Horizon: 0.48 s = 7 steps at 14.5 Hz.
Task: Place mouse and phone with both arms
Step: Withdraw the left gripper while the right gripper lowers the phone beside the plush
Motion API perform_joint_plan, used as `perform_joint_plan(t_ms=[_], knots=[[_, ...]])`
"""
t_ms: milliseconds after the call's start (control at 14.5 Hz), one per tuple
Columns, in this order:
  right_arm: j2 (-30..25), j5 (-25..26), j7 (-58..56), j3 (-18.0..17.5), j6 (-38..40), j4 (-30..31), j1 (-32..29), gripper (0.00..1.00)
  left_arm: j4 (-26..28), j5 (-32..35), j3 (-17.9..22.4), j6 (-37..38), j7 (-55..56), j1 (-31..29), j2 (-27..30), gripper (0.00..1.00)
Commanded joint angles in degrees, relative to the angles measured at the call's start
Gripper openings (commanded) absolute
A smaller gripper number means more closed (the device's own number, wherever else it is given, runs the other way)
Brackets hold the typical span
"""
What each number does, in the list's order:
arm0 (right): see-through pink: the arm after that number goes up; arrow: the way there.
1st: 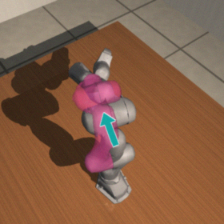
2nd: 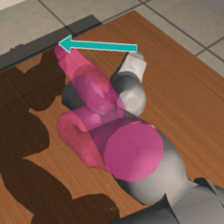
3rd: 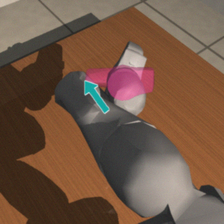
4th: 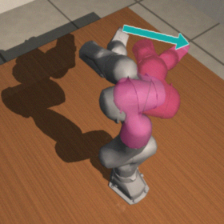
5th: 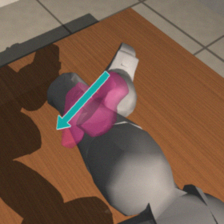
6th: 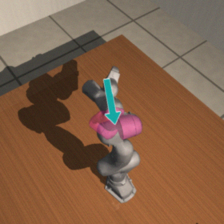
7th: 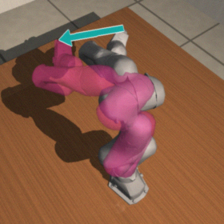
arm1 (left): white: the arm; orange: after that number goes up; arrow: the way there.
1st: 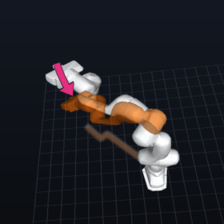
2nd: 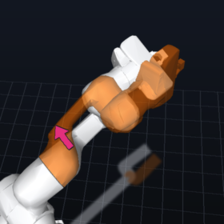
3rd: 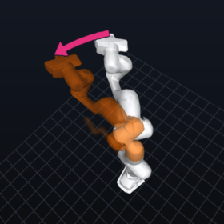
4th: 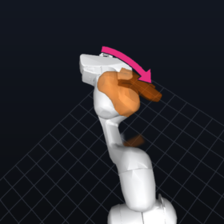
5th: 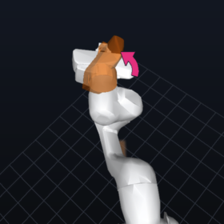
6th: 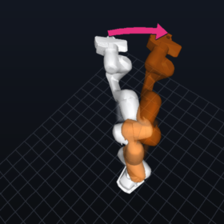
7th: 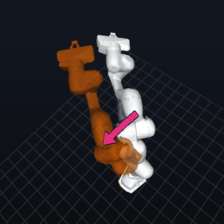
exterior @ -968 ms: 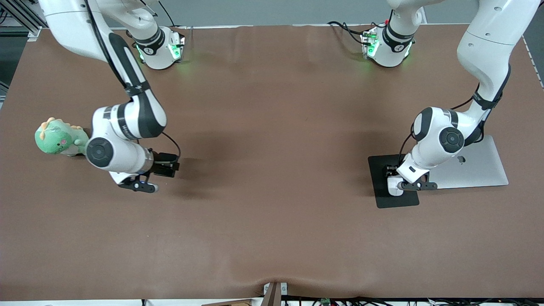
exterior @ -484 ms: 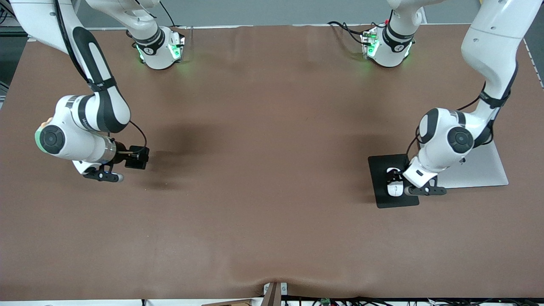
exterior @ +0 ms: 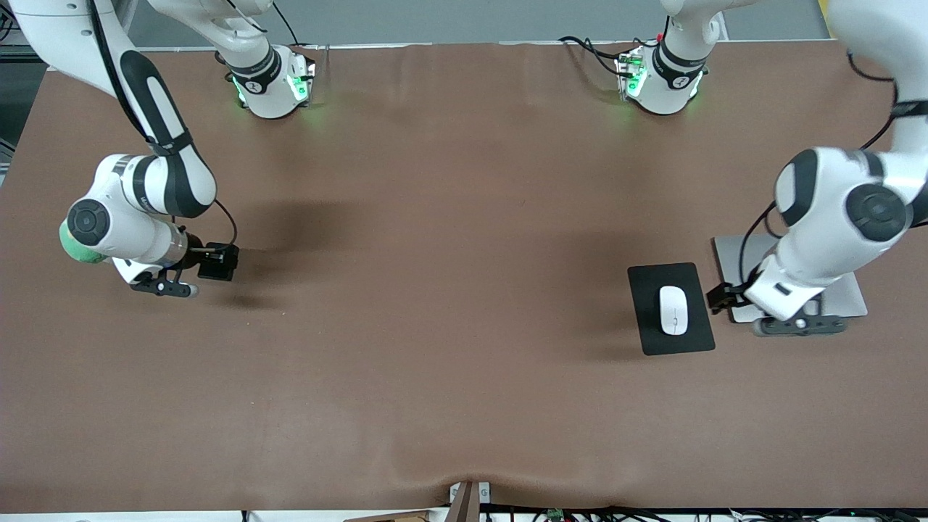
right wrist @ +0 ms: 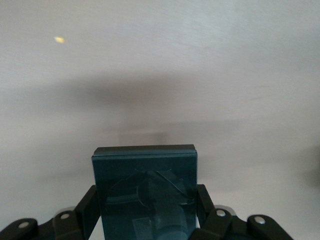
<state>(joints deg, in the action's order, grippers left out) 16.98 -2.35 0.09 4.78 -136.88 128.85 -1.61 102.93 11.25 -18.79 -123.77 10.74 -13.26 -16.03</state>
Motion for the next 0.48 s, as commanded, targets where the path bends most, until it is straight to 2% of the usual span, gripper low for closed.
perform_joint_plan(t_ms=[0, 207, 415], knots=[[-1.69, 0.86, -2.37, -0.65, -4.52, 4.21, -2.69, 0.00, -8.76, 0.26, -0.64, 10.43, -0.19, -0.54, 1.26, 1.00], [-0.73, 0.86, -2.90, -0.65, -7.24, 6.32, -4.37, 0.00, -18.01, -1.39, -0.64, 19.07, -0.37, -0.45, 0.73, 1.00], [1.55, 0.86, -3.08, -0.65, -13.23, 8.79, -4.37, 0.00, -20.40, -9.38, -0.02, 22.42, 0.33, -0.80, 1.17, 1.00]])
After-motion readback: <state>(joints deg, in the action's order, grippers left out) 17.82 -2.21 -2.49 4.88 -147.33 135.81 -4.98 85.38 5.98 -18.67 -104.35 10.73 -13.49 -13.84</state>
